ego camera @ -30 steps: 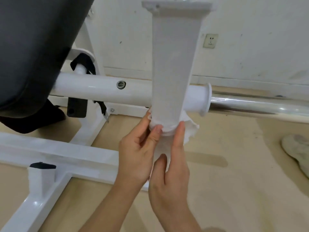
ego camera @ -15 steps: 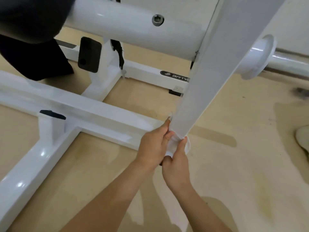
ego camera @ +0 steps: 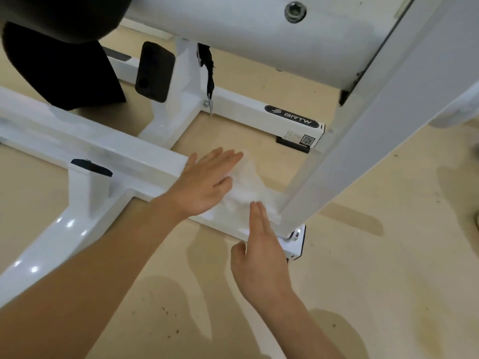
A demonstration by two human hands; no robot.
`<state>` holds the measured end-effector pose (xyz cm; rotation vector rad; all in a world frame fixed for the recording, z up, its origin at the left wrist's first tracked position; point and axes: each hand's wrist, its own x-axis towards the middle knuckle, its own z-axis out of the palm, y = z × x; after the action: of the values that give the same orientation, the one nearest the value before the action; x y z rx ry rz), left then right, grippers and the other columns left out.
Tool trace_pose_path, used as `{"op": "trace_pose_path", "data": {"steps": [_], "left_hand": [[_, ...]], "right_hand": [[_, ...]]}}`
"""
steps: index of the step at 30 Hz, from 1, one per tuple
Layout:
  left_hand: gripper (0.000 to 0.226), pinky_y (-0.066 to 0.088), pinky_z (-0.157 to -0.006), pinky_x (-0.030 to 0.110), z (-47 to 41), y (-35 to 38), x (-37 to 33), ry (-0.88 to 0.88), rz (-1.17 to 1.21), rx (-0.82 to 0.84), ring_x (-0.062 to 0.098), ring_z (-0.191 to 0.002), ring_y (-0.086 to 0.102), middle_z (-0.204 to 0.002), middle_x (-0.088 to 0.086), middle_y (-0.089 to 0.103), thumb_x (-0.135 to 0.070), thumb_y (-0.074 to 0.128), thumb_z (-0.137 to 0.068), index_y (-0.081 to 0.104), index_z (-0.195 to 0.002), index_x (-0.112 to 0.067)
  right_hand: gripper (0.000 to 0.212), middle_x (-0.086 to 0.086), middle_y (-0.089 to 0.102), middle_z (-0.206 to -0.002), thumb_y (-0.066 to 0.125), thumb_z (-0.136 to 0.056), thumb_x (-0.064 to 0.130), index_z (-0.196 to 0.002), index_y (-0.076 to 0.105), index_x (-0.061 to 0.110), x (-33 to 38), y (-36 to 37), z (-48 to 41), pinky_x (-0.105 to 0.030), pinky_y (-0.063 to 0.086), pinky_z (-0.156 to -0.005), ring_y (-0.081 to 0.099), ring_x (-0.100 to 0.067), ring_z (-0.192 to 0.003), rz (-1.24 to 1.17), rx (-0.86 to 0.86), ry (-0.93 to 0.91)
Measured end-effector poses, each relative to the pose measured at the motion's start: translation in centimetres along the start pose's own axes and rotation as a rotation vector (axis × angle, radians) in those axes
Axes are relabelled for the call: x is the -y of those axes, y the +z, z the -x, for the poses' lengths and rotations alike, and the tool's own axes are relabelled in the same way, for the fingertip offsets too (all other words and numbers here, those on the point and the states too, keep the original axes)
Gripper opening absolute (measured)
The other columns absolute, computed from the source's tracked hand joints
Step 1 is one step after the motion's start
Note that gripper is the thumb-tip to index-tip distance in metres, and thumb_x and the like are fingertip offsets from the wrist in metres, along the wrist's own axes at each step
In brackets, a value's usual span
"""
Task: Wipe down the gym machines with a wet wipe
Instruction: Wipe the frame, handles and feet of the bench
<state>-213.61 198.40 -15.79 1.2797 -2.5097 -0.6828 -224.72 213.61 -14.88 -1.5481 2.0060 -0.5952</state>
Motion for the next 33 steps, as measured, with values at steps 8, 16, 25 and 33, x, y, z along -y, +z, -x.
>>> {"op": "trace_pose_path", "data": {"steps": [8, 16, 25, 33], "left_hand": [[0.082, -0.002, -0.12, 0.042, 1.8, 4.0, -2.8, 0.047, -0.328, 0.016, 0.024, -0.149, -0.003, -0.162, 0.001, 0.007, -0.054, 0.047, -0.089, 0.01, -0.153, -0.019], [0.063, 0.013, -0.117, 0.052, 0.2, 6.4, -2.5, 0.368, -0.691, -0.142, 0.026, -0.142, 0.032, -0.152, 0.012, 0.036, -0.033, 0.05, -0.093, 0.032, -0.147, -0.006], [0.097, 0.002, -0.12, 0.042, 2.4, 0.5, 0.8, 0.383, -0.625, 0.003, 0.019, -0.149, -0.008, -0.162, 0.005, -0.01, -0.05, 0.054, -0.088, -0.006, -0.154, -0.013], [0.045, 0.038, -0.104, 0.046, -2.6, 4.6, -1.7, 0.341, -0.61, -0.007, 0.026, -0.095, 0.061, -0.101, 0.006, 0.063, -0.043, 0.059, -0.079, 0.055, -0.114, -0.015]], "right_hand": [[0.056, 0.013, 0.067, -0.093, 0.043, -0.085, -0.002, -0.125, 0.056, 0.034, -1.3, 1.4, 0.7, -0.023, 0.049, -0.073, 0.061, -0.005, -0.081, -0.266, -0.188, 0.122], [0.035, 0.013, 0.066, -0.087, 0.04, -0.08, 0.012, -0.099, 0.067, 0.023, -3.1, 1.0, 1.0, -0.011, 0.043, -0.065, 0.063, -0.002, -0.08, -0.243, -0.402, 0.003], [0.04, 0.002, 0.051, -0.111, 0.032, -0.072, 0.006, -0.099, 0.061, 0.012, -0.1, 1.6, -3.4, -0.024, 0.045, -0.078, 0.055, -0.018, -0.1, -0.117, -0.446, -0.35], [0.037, 0.001, 0.049, -0.108, 0.036, -0.07, -0.004, -0.098, 0.055, 0.013, -0.5, 1.9, -3.9, -0.008, 0.036, -0.081, 0.049, -0.006, -0.096, -0.209, -0.493, -0.312]]}}
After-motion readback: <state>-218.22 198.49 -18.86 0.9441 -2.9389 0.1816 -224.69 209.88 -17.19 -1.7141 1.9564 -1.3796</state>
